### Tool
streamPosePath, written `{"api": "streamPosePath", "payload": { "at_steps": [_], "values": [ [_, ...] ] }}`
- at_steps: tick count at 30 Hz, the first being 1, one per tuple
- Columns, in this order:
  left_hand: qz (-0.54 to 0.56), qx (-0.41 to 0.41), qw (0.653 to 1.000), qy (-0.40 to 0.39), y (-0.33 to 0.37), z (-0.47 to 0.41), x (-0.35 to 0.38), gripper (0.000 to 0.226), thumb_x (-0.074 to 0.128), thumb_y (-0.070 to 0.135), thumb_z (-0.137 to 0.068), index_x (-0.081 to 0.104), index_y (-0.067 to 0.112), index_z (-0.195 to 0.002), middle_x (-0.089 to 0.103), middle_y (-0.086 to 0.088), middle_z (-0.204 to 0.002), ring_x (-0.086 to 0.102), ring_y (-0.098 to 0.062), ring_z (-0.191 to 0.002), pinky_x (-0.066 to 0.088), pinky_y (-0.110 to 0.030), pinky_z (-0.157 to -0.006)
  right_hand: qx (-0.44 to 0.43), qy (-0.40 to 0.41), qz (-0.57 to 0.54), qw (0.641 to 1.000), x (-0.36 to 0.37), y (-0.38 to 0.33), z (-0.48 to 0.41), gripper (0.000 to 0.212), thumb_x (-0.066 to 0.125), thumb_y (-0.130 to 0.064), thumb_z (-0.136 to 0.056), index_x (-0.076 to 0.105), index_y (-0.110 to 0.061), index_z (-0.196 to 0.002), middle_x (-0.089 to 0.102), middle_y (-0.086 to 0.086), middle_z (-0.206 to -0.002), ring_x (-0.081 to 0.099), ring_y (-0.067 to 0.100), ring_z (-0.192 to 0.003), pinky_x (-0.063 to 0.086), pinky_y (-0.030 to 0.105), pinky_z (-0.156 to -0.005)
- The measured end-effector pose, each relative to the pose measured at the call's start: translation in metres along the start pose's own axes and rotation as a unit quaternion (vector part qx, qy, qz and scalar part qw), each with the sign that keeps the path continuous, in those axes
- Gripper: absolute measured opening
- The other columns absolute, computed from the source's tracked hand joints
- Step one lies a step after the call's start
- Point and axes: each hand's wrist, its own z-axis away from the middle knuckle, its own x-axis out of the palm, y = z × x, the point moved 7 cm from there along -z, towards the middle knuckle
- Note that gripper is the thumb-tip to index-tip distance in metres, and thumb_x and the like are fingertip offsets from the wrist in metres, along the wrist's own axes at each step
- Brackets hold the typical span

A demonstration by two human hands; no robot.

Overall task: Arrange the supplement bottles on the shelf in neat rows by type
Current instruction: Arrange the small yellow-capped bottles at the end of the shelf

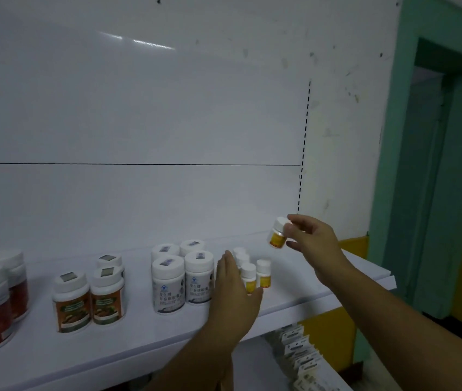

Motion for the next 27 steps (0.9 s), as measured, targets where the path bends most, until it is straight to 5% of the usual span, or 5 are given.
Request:
{"api": "streamPosePath", "payload": {
  "at_steps": [4,10,14,20,27],
  "values": [
    [-0.048,-0.050,0.997,-0.020,-0.015,-0.017,0.015,0.080,0.047,0.035,-0.093,-0.008,0.014,-0.148,0.008,-0.004,-0.158,0.014,-0.020,-0.144,0.016,-0.032,-0.115,0.031,0.005,0.024,0.999,0.005,0.047,-0.024,0.027,0.061,-0.012,-0.089,0.063,-0.011,-0.115,0.064,0.009,-0.111,0.062,0.019,-0.093,0.053,0.038,-0.090],
    [-0.119,-0.038,0.992,-0.011,-0.022,-0.027,0.027,0.072,0.038,0.033,-0.096,-0.009,0.015,-0.147,0.038,0.000,-0.147,0.047,-0.016,-0.125,0.040,-0.027,-0.102,0.076,-0.067,-0.028,0.994,0.038,0.092,-0.033,0.020,0.061,-0.010,-0.088,0.066,-0.014,-0.107,0.068,0.003,-0.104,0.064,0.017,-0.094,0.052,0.027,-0.082],
    [-0.154,-0.050,0.987,-0.018,-0.022,-0.033,0.032,0.071,0.038,0.032,-0.097,-0.009,0.014,-0.147,0.034,0.000,-0.150,0.042,-0.015,-0.130,0.033,-0.027,-0.107,0.046,-0.111,-0.021,0.993,0.045,0.098,-0.033,0.017,0.061,-0.011,-0.088,0.066,-0.021,-0.102,0.068,-0.009,-0.099,0.064,0.010,-0.092,0.051,0.017,-0.075],
    [-0.187,-0.038,0.982,-0.016,-0.026,-0.036,0.035,0.073,0.039,0.038,-0.096,-0.006,0.014,-0.148,0.030,0.001,-0.152,0.036,-0.014,-0.134,0.028,-0.026,-0.109,0.043,-0.115,0.004,0.992,0.046,0.106,-0.037,0.013,0.060,-0.017,-0.089,0.067,-0.027,-0.091,0.069,-0.006,-0.100,0.063,0.013,-0.095,0.051,0.025,-0.083],
    [-0.182,-0.017,0.983,0.035,-0.031,-0.032,0.037,0.070,0.039,0.041,-0.095,0.004,0.015,-0.149,0.027,0.000,-0.154,0.031,-0.014,-0.138,0.026,-0.027,-0.112,0.026,-0.096,-0.010,0.995,0.042,0.102,-0.035,0.019,0.057,-0.021,-0.092,0.062,-0.024,-0.110,0.063,-0.012,-0.105,0.059,0.007,-0.099,0.047,0.019,-0.083]
  ]
}}
